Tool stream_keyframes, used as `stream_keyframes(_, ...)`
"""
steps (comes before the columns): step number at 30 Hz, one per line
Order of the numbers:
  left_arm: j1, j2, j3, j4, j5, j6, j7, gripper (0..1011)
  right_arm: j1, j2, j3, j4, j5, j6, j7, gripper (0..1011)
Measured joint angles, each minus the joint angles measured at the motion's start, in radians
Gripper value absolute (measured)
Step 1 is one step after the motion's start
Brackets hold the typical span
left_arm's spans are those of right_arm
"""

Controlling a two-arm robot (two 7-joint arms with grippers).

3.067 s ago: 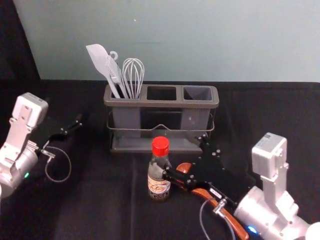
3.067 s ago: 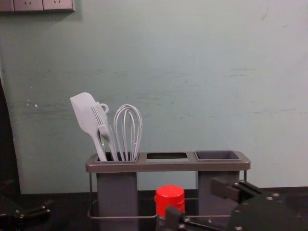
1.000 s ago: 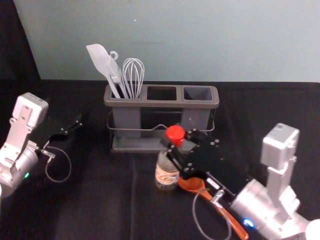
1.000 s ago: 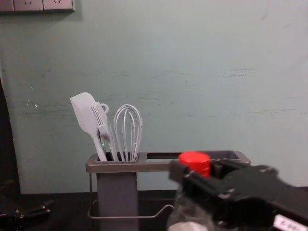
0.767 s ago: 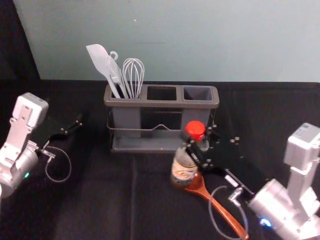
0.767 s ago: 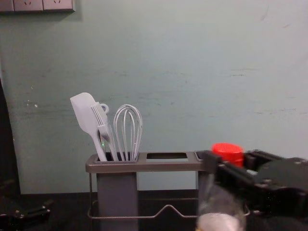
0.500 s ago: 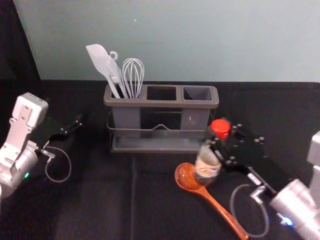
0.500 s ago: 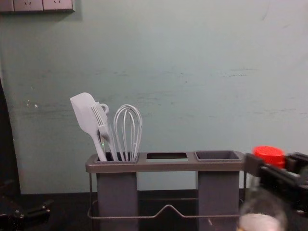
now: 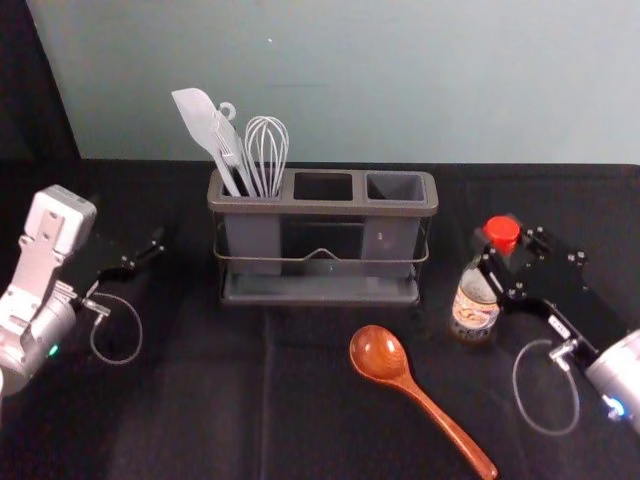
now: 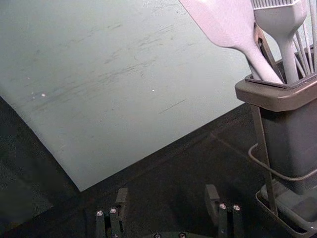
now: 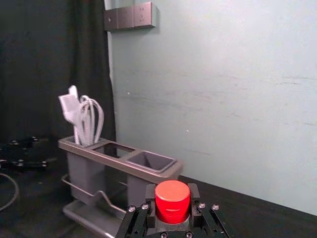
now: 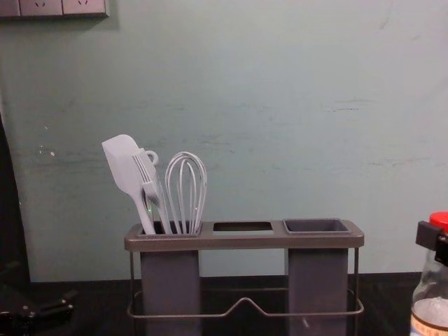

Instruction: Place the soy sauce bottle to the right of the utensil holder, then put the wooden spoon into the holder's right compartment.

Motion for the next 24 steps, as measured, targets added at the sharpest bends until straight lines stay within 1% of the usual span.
stream_keyframes(3,0.000,0.000,0.000,0.000,0.000,0.000,0.000,1000,0.036,-0.002,0.001,0.036,-0.004,0.009,0.009,381)
stream_keyframes(5,0.000,0.000,0.000,0.000,0.000,0.000,0.000,1000,0.044,-0.002,0.001,0.043,-0.004,0.010,0.011,381)
stream_keyframes(8,0.000,0.000,0.000,0.000,0.000,0.000,0.000,1000,0.081,-0.008,-0.004,0.082,-0.002,0.015,0.025,381)
stream_keyframes(10,0.000,0.000,0.000,0.000,0.000,0.000,0.000,1000,0.096,-0.010,-0.005,0.098,0.004,0.016,0.031,381)
stream_keyframes(18,0.000,0.000,0.000,0.000,0.000,0.000,0.000,1000,0.176,-0.023,-0.011,0.183,0.052,0.014,0.066,381)
stream_keyframes(24,0.000,0.000,0.000,0.000,0.000,0.000,0.000,1000,0.216,-0.031,-0.020,0.225,0.066,0.007,0.073,381)
